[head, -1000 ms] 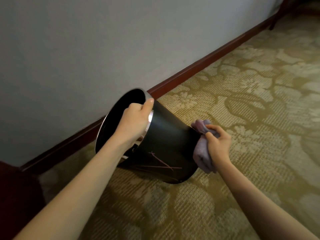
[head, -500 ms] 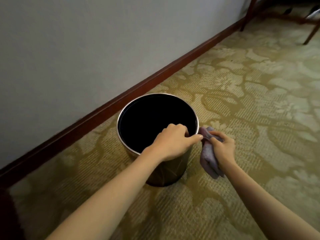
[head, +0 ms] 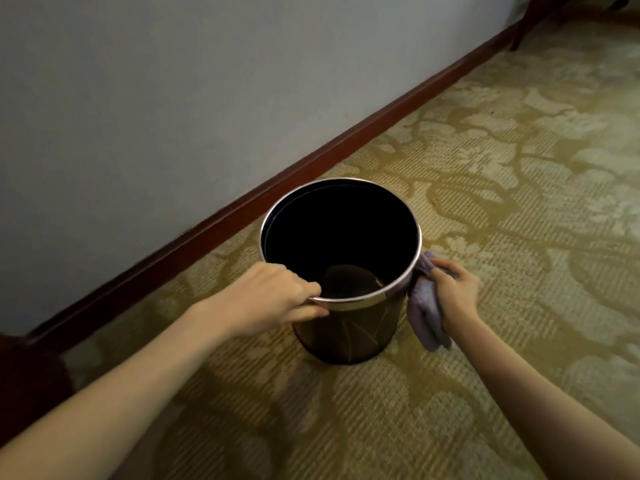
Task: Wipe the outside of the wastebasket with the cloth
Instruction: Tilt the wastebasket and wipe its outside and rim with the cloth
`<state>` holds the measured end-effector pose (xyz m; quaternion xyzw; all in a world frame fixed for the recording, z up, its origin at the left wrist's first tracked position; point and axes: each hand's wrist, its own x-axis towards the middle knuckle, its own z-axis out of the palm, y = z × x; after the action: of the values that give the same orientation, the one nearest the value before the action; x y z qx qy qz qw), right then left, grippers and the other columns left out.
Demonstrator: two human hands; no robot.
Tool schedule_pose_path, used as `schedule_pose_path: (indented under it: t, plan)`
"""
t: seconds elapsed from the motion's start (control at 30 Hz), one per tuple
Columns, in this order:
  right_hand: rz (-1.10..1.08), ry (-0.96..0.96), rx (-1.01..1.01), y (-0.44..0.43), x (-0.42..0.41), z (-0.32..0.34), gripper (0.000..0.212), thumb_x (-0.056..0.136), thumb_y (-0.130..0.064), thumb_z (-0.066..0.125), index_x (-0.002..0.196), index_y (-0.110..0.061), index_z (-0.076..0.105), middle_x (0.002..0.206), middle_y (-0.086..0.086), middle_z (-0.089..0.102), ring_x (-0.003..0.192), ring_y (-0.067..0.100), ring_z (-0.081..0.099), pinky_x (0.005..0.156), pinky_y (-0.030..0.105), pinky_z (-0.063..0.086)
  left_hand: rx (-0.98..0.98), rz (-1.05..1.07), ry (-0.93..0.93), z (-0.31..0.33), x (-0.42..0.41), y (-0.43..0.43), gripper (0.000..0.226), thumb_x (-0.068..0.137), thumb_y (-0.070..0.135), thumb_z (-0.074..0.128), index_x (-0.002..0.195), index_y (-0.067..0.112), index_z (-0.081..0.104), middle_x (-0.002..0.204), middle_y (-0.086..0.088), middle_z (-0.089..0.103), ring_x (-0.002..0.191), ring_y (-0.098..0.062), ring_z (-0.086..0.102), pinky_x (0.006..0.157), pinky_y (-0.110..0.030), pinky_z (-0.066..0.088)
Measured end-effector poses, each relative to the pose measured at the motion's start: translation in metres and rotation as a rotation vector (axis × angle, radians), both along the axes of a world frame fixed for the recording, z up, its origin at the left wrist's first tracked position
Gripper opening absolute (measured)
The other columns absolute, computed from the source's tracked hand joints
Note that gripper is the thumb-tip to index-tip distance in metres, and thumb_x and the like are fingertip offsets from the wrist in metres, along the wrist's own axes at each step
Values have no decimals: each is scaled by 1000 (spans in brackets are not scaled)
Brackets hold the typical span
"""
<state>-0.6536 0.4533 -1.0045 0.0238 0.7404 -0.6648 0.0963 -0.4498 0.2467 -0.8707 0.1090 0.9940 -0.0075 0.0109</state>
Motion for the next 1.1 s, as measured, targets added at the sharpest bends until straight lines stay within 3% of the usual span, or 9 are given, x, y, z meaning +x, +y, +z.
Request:
schedule_pose_path:
  t: [0.13,0.23,0.4,0.6,0.67,0.73,0.93,1.03,1.1]
  plan:
    - [15,-11,-7,-6,0,3,27,79,-2,62,69,-26,70,92,9,72,89,17,65,85,25,47,10,2,41,1,3,0,47,90,58,23,80,23,54,64,7,57,58,-12,57,51,-27,34]
    - [34,-32,-3,-9,1,5,22,80,-5,62,73,-24,71,96,10,72,93,19,66,88,28,50,73,49,62,4,7,-1,45,90,59,23,76,25,49,60,9,50,55,-12,55,50,-29,36]
    - [50,-14,-13,-17,5,13,22,81,-5,61,76,-24,70,103,10,71,104,22,64,95,31,48,263,237,183,17,13,-11,34,92,52,44,66,30,43,49,15,37,50,-7,45,50,-30,37]
    - [119,21,-46,-40,18,34,30,83,-3,57,73,-29,68,96,1,68,96,15,61,74,15,42,501,472,379,29,29,-38,45,89,38,55,48,23,41,41,10,36,43,-6,46,45,-16,28]
    - [138,33,-62,-50,22,41,29,83,-2,56,75,-27,69,96,2,68,95,15,62,74,16,42,527,568,431,31,37,-50,49,90,34,57,46,22,39,38,9,41,44,0,48,44,-15,31]
    - [167,38,-76,-60,25,47,31,83,-1,56,73,-28,69,98,4,69,93,14,62,76,18,43,562,672,461,31,46,-63,48,92,29,60,46,19,48,39,15,49,43,6,47,44,-13,34]
    - [227,59,-61,-91,27,60,28,82,-4,57,77,-29,70,104,6,71,98,18,64,74,21,45,570,806,504,38,65,-85,53,91,28,60,44,12,42,34,9,44,35,-3,41,37,-13,26]
    - [242,62,-53,-102,31,66,28,82,-6,57,78,-30,71,106,4,71,100,18,64,78,25,49,485,780,470,41,68,-81,52,91,32,59,52,-1,49,41,-2,45,39,-14,42,42,-21,32]
    - [262,64,-58,-107,42,68,29,82,-5,57,81,-30,72,107,2,71,104,18,63,84,27,48,466,780,445,38,69,-80,53,92,34,56,56,-4,52,49,-17,53,45,-25,50,50,-39,39]
